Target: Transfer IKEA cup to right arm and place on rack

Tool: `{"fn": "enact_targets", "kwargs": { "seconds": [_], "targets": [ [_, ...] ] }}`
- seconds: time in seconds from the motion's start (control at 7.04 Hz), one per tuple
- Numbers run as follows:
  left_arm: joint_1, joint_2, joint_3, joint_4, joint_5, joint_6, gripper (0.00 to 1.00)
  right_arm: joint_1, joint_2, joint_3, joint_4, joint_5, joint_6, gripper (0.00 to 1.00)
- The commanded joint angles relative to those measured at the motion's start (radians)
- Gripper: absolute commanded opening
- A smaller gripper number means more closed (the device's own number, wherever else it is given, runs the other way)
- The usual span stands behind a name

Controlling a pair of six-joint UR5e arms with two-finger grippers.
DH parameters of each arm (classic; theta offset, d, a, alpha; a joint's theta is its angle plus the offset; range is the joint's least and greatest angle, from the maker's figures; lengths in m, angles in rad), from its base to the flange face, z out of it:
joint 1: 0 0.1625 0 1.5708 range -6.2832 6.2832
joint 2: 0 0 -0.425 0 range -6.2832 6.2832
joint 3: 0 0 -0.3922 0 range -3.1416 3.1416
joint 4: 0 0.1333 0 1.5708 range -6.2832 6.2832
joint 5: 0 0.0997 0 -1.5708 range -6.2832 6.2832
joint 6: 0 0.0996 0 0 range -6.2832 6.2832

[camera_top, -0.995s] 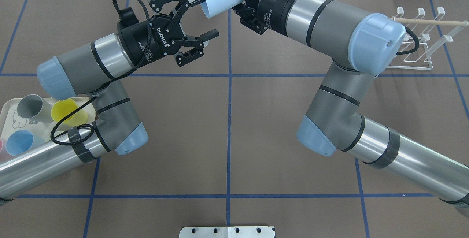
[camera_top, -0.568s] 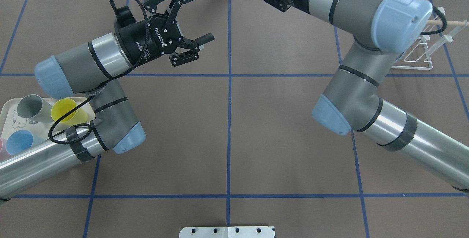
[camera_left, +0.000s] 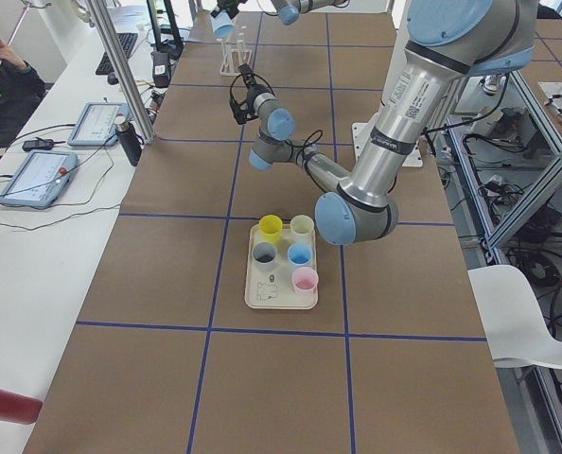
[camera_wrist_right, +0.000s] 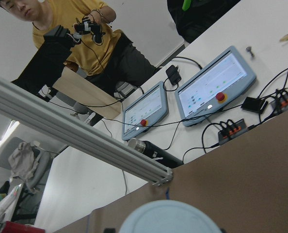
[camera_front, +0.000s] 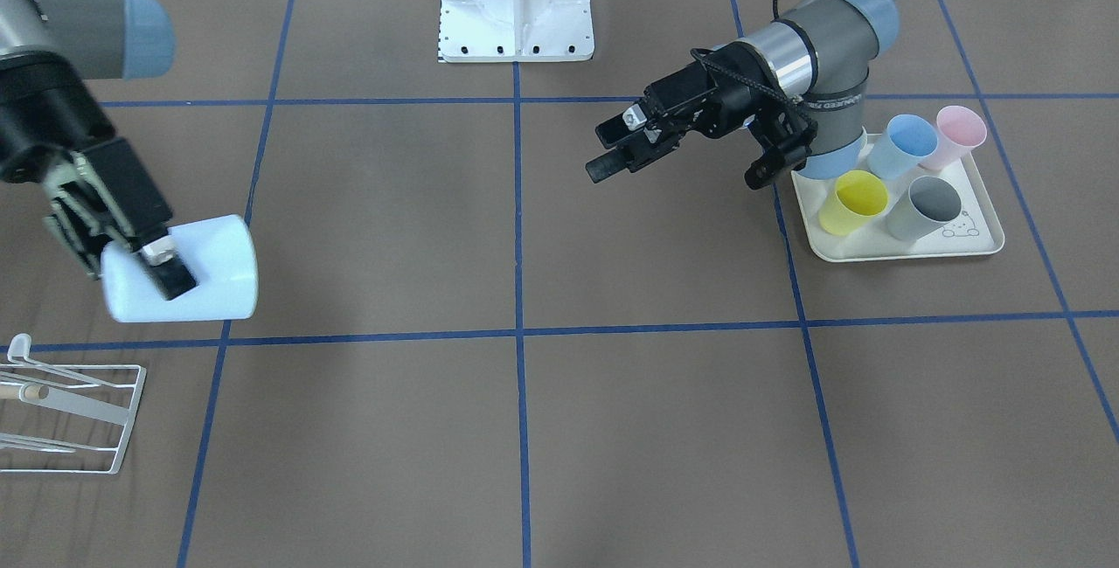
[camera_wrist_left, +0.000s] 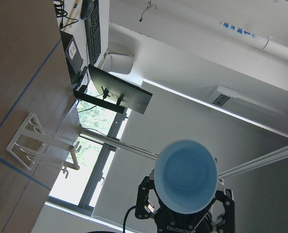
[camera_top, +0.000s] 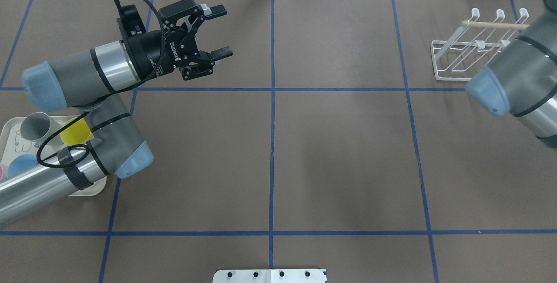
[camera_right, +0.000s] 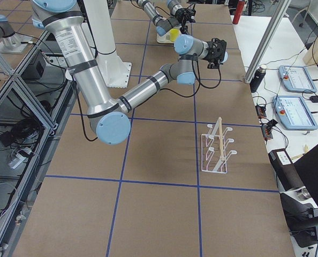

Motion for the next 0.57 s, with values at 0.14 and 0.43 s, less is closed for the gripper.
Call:
{"fn": "enact_targets", "kwargs": {
  "seconds": [0.14,0.43],
  "targets": [
    [-0.163,0.081,-0.036,0.080,-0.253,0.092,1.00,0.149,-0.271,0.045,-0.023,0.025,-0.500,0.00],
    [-0.188,0.145,-0.081,0.096,-0.311,0.144,1.00,0.152,-0.363,0.033,-0.024,-0.120,-0.790,0.00]
  ]
}}
